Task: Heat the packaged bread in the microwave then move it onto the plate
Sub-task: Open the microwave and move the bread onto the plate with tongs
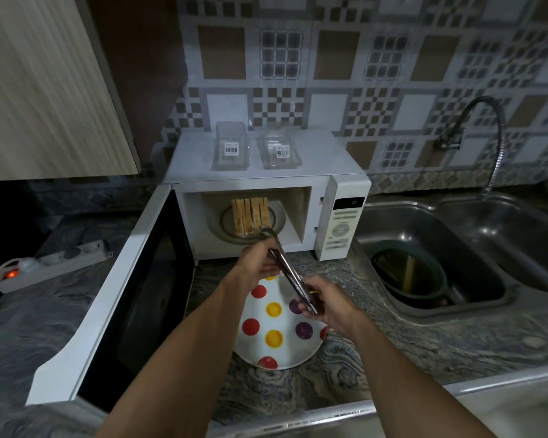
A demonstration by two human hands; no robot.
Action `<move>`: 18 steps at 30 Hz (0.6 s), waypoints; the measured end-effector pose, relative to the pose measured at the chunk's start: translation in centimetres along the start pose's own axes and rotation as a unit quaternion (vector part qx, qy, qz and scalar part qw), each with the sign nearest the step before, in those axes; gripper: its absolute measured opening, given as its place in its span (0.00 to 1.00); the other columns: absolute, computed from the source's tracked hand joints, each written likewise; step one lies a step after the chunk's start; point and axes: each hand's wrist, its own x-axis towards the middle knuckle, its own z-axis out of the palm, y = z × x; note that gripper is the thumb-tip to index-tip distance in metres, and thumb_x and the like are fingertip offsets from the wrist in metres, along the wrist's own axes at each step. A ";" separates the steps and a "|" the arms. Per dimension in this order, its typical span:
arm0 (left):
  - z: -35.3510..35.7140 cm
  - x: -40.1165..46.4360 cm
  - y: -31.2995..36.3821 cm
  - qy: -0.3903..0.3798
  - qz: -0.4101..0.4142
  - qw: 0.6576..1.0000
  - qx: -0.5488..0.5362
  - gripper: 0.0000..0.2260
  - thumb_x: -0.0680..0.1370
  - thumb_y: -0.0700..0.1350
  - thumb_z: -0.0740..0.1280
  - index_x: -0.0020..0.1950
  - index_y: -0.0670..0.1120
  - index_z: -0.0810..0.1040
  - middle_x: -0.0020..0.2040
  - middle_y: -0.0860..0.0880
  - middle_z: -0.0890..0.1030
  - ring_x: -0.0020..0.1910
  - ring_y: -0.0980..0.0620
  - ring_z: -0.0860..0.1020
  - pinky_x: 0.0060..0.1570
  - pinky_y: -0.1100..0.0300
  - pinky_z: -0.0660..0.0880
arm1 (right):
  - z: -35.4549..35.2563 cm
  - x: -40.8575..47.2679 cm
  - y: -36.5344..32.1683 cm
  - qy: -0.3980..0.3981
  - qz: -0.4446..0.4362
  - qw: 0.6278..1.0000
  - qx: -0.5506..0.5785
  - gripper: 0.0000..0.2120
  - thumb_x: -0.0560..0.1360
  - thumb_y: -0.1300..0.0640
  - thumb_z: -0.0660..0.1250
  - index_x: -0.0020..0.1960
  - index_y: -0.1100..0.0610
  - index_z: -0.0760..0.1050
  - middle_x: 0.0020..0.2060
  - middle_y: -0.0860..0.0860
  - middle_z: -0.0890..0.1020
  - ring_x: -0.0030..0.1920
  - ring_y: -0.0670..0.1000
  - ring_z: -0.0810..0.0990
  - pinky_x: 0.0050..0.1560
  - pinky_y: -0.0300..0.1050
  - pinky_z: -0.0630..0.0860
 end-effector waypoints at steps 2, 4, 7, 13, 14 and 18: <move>0.6 -0.3 -0.4 -0.015 -0.010 1.000 0.003 0.14 0.73 0.48 0.68 0.51 0.39 0.81 0.47 0.40 0.85 0.48 0.43 0.83 0.50 0.53 0.80 | 0.3 0.0 -0.5 0.013 0.006 0.999 -0.052 0.23 0.78 0.41 0.65 0.53 0.61 0.81 0.37 0.59 0.82 0.30 0.51 0.77 0.28 0.41 0.71; 1.0 -0.4 -0.9 -0.020 -0.006 1.000 0.003 0.14 0.74 0.50 0.67 0.50 0.40 0.82 0.45 0.41 0.86 0.46 0.45 0.84 0.48 0.54 0.79 | 0.9 0.1 -0.8 0.035 -0.001 0.990 -0.136 0.30 0.76 0.31 0.62 0.51 0.59 0.82 0.33 0.56 0.81 0.27 0.50 0.74 0.26 0.40 0.68; 1.0 0.1 -2.3 0.021 0.019 0.999 -0.020 0.18 0.76 0.58 0.65 0.53 0.45 0.83 0.48 0.45 0.86 0.49 0.46 0.83 0.52 0.52 0.77 | 1.7 0.6 -1.2 0.081 -0.037 0.972 -0.217 0.35 0.76 0.29 0.59 0.50 0.62 0.81 0.29 0.53 0.77 0.26 0.50 0.72 0.27 0.41 0.68; -3.9 0.0 -8.6 0.256 0.095 0.902 0.335 0.22 0.82 0.56 0.58 0.66 0.42 0.77 0.67 0.39 0.76 0.67 0.39 0.72 0.69 0.53 0.65 | 2.8 3.4 -2.2 0.151 -0.113 0.909 -0.372 0.29 0.74 0.25 0.57 0.46 0.50 0.78 0.35 0.54 0.81 0.38 0.56 0.81 0.39 0.51 0.80; -5.0 0.1 -10.0 0.269 0.120 0.879 0.376 0.22 0.82 0.55 0.57 0.66 0.40 0.76 0.67 0.37 0.75 0.68 0.38 0.71 0.70 0.51 0.65 | 2.8 4.0 -2.4 0.152 -0.125 0.907 -0.372 0.28 0.75 0.28 0.58 0.49 0.53 0.77 0.34 0.53 0.80 0.37 0.56 0.81 0.34 0.49 0.80; -7.9 0.9 -14.3 0.273 0.129 0.842 0.447 0.25 0.80 0.54 0.55 0.72 0.41 0.71 0.73 0.40 0.70 0.73 0.41 0.65 0.74 0.49 0.60 | 3.2 6.3 -4.1 0.187 -0.131 0.890 -0.395 0.27 0.77 0.34 0.62 0.52 0.60 0.74 0.40 0.58 0.81 0.35 0.57 0.81 0.27 0.46 0.77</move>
